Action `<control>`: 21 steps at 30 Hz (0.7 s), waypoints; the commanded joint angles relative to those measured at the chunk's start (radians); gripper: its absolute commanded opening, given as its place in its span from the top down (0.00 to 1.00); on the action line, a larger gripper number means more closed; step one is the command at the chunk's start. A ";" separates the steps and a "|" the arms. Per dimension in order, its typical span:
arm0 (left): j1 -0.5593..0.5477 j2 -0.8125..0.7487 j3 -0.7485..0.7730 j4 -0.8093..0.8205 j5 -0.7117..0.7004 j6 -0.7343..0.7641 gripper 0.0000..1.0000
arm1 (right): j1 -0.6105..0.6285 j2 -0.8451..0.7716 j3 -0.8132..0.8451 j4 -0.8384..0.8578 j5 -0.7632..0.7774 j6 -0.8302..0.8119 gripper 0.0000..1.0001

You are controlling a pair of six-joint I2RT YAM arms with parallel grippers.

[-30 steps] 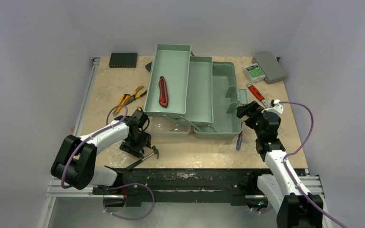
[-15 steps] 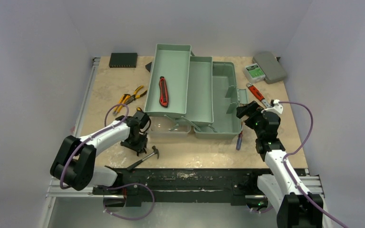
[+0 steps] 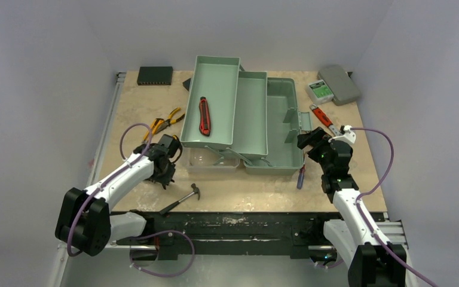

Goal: Pack the tool kit

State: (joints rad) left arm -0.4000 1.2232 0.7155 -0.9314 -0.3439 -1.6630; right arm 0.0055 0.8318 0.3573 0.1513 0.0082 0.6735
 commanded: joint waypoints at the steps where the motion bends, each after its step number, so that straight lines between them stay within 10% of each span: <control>1: 0.026 0.002 0.057 -0.019 0.000 0.070 0.86 | -0.003 0.001 0.017 0.045 -0.005 0.003 0.01; 4: 0.038 -0.009 0.069 0.000 0.006 0.129 1.00 | -0.002 0.002 0.016 0.046 -0.004 0.002 0.01; 21: 0.038 -0.220 0.451 -0.356 -0.195 0.279 1.00 | -0.002 0.006 0.017 0.047 0.001 -0.002 0.01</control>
State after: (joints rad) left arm -0.3668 1.0794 1.0126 -1.1751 -0.4202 -1.4700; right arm 0.0055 0.8356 0.3573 0.1516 0.0082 0.6735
